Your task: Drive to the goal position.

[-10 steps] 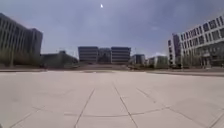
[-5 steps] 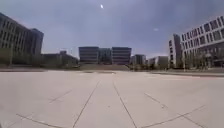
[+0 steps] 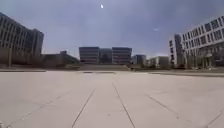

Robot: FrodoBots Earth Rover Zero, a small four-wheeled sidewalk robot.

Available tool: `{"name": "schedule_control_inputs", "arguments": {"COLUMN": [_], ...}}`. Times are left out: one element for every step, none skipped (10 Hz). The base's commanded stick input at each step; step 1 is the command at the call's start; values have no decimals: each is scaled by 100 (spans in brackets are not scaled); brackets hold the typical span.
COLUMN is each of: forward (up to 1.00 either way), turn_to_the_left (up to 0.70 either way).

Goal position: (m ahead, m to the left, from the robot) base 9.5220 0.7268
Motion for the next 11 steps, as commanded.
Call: {"name": "schedule_control_inputs", "arguments": {"forward": [70,70,70,70,70,70,70,70,70,70,70], "turn_to_the_left": [0,0,0,0,0,0,0,0,0,0,0]}}
